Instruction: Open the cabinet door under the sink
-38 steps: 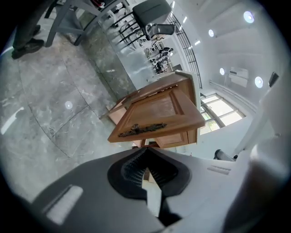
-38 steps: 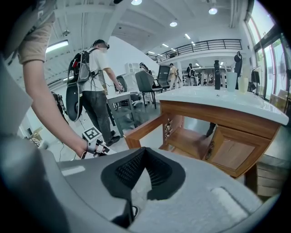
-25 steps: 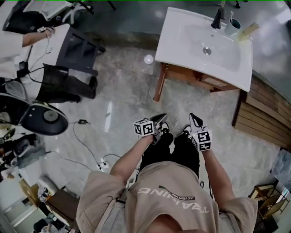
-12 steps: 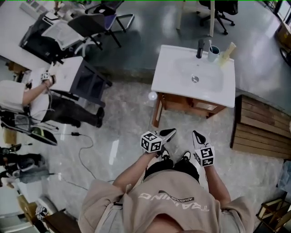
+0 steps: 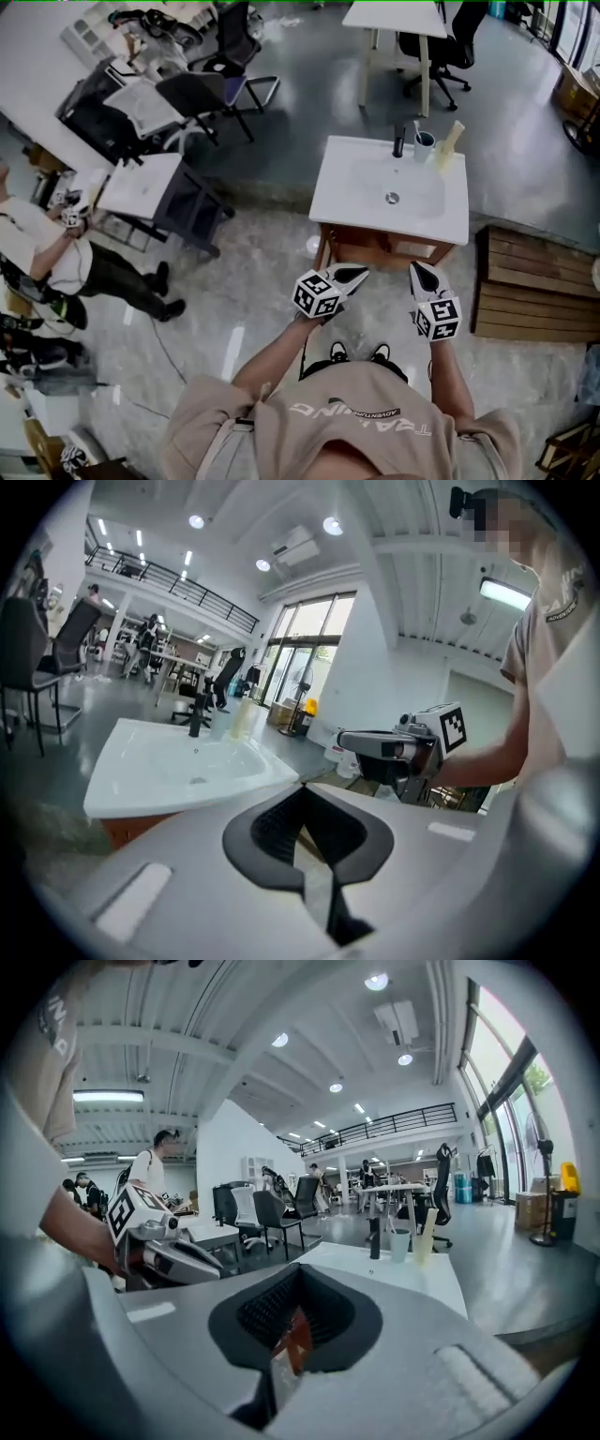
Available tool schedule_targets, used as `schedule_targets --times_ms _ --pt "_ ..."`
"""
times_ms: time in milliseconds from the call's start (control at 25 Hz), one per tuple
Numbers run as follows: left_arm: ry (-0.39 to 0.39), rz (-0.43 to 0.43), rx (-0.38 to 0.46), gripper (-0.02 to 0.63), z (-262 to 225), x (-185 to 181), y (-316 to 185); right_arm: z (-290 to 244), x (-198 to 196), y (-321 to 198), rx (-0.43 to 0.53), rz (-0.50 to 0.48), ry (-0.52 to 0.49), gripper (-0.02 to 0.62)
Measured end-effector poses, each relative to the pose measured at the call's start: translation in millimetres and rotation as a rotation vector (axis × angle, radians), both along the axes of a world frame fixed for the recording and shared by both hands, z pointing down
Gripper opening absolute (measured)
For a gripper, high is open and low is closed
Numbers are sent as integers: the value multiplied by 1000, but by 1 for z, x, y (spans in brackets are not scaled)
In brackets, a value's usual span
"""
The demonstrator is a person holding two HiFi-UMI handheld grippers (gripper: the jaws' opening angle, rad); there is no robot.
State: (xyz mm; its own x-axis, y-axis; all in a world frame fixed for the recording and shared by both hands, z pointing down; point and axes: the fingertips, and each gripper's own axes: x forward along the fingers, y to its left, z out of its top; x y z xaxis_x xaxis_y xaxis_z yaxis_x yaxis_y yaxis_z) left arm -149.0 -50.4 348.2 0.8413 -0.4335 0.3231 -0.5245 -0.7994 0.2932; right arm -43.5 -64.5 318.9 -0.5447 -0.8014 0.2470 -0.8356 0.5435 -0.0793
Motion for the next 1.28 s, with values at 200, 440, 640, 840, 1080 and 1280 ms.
schedule_targets --times_ms 200,440,640,840,1080,1280 --pt "1 -1 160 15 -60 3 -10 -42 8 -3 75 20 -12 2" --pt "65 -34 300 15 -124 -4 -11 -74 7 12 136 15 -11 2" --pt "72 -60 355 15 -146 -11 -12 -94 4 27 181 -1 17 0" --pt "68 -127 380 15 -153 -18 -23 -114 5 29 220 -5 17 2" --pt "2 -197 427 15 -155 -30 -22 -127 5 33 263 2 58 1" --pt "-3 -204 407 15 -146 -33 -15 -123 4 40 267 3 62 0"
